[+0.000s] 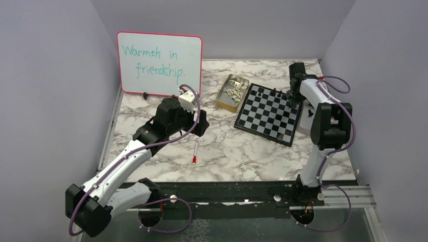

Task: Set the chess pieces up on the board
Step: Pick up the chess piece from the chessboard.

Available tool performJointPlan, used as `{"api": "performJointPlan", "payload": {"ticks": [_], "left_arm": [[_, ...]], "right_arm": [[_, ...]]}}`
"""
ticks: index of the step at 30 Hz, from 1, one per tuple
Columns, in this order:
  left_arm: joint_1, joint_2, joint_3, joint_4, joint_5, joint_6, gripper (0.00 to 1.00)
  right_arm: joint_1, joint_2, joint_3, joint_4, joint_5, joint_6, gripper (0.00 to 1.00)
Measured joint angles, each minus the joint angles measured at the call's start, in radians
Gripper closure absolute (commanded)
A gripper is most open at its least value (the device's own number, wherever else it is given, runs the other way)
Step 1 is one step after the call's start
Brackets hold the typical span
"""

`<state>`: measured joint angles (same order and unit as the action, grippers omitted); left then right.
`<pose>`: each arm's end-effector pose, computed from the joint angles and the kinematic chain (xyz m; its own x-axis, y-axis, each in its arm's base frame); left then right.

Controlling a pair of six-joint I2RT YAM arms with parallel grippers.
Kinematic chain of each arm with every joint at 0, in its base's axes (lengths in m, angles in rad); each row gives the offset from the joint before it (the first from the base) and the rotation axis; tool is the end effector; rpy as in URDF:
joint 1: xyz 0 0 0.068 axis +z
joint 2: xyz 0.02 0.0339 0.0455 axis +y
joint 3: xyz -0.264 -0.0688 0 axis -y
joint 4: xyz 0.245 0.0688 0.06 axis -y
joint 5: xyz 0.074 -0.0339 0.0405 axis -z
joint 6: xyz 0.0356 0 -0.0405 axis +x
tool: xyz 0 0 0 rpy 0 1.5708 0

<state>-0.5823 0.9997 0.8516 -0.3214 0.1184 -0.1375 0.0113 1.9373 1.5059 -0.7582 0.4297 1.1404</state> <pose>0.1864 -0.1278 0.3093 -0.4612 0.1407 -0.8761 0.5763 0.7982 -0.1752 0.4020 -0.0103 0.2133 -0.2558 0.8233 -0.5066 0.9039 0.3895 0.1768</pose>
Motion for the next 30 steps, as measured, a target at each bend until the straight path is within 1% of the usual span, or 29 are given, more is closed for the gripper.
{"api": "performJointPlan", "payload": {"ticks": [11, 30], "left_arm": [[-0.003, 0.000, 0.000, 0.000, 0.000, 0.000, 0.02], [-0.003, 0.000, 0.000, 0.000, 0.000, 0.000, 0.02]], "right_arm": [[-0.054, 0.024, 0.000, -0.006, 0.008, 0.011, 0.71], [-0.055, 0.047, 0.004, 0.005, -0.008, 0.014, 0.70]]}}
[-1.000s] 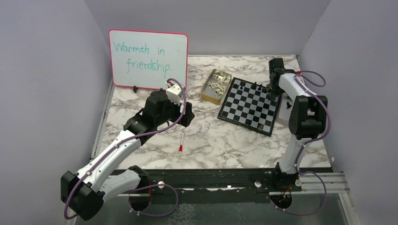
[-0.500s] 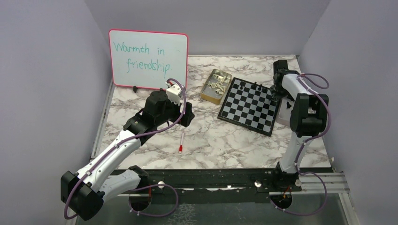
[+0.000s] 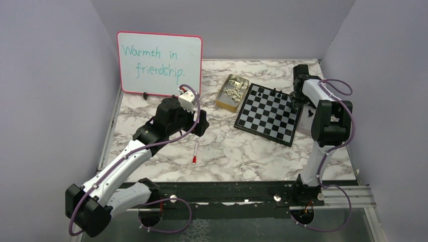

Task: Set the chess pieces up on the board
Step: Pick up the chess piece from the chessboard.

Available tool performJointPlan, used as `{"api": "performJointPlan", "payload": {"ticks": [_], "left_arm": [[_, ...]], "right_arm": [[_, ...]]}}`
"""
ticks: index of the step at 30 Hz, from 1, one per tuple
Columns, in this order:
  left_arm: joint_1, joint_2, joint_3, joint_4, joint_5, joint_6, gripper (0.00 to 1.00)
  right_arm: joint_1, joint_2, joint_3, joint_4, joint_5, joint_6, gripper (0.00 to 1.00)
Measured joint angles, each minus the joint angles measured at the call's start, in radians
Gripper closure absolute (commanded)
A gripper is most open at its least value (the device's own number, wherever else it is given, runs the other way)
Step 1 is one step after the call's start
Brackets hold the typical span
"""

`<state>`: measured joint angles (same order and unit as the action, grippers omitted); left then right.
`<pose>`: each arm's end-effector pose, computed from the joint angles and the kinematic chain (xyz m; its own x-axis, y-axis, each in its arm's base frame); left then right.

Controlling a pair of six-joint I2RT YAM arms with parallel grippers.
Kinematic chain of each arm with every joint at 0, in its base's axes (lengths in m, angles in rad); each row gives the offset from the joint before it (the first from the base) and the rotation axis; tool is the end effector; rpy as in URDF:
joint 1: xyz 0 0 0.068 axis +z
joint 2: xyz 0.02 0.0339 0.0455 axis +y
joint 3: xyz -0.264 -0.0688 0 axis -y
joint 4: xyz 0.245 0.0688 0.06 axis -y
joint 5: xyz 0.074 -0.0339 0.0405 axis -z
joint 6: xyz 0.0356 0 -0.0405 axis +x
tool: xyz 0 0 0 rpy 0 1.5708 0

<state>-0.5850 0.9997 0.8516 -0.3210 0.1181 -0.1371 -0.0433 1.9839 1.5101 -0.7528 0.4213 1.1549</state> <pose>0.1861 -0.1283 0.3094 -0.4603 0.1421 -0.8763 0.5785 0.7968 -0.1747 0.4063 -0.0322 0.1967 -0.2177 0.8450 -0.4885 0.9320 0.3286 0.1531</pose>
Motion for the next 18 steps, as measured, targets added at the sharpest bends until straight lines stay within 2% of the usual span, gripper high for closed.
{"api": "performJointPlan", "payload": {"ticks": [18], "left_arm": [[0.000, 0.000, 0.000, 0.000, 0.000, 0.000, 0.02]], "right_arm": [[0.000, 0.030, 0.028, 0.002, -0.019, 0.024, 0.71]]}}
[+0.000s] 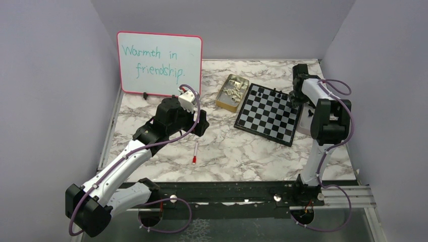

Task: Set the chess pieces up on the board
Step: Pick up the chess piece from the chessboard.

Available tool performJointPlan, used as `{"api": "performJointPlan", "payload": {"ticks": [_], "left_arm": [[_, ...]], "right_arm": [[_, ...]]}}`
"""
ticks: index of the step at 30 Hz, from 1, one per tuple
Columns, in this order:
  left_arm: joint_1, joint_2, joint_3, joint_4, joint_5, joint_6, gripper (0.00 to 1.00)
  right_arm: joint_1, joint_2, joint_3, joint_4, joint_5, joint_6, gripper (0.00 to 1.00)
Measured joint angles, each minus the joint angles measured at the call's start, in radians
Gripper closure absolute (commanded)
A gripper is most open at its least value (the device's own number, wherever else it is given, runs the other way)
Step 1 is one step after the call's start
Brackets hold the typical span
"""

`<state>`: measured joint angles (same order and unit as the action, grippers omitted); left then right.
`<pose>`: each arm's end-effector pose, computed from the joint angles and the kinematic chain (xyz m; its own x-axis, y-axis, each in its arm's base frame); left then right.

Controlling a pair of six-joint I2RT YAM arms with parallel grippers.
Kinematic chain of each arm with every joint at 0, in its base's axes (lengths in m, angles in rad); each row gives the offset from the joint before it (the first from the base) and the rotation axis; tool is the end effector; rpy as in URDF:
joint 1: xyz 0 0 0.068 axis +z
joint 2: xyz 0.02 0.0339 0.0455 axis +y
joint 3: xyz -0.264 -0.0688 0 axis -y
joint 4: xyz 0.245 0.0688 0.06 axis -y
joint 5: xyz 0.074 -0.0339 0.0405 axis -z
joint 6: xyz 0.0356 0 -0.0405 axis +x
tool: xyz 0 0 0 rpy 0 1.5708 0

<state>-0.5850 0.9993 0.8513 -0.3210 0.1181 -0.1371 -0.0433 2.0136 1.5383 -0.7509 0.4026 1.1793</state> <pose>0.1860 -0.1282 0.3093 -0.4602 0.1420 -0.8764 0.5785 0.7968 -0.1747 0.4135 -0.0319 0.1928 -0.1998 0.8599 -0.4698 0.9348 0.3109 0.1715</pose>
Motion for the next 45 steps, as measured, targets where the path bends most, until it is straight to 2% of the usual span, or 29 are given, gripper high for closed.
{"api": "performJointPlan", "payload": {"ticks": [5, 10, 16, 26, 31, 37, 45], "left_arm": [[0.000, 0.000, 0.000, 0.000, 0.000, 0.000, 0.02], [0.000, 0.000, 0.000, 0.000, 0.000, 0.000, 0.02], [0.000, 0.000, 0.000, 0.000, 0.000, 0.000, 0.02], [0.000, 0.000, 0.000, 0.000, 0.000, 0.000, 0.02], [0.000, 0.000, 0.000, 0.000, 0.000, 0.000, 0.02], [0.000, 0.000, 0.000, 0.000, 0.000, 0.000, 0.02], [0.000, 0.000, 0.000, 0.000, 0.000, 0.000, 0.02]], "right_arm": [[0.000, 0.009, 0.000, -0.002, 0.000, 0.011, 0.72], [0.000, 0.012, 0.000, -0.002, -0.001, 0.021, 0.80], [0.000, 0.018, 0.000, -0.002, -0.009, 0.025, 0.81], [0.000, 0.021, 0.000, 0.001, -0.023, 0.021, 0.98], [0.005, 0.010, -0.016, 0.019, -0.034, -0.004, 0.99], [0.019, -0.032, -0.076, 0.060, -0.053, -0.074, 0.99], [0.034, -0.175, -0.237, 0.258, -0.141, -0.282, 0.99]]}}
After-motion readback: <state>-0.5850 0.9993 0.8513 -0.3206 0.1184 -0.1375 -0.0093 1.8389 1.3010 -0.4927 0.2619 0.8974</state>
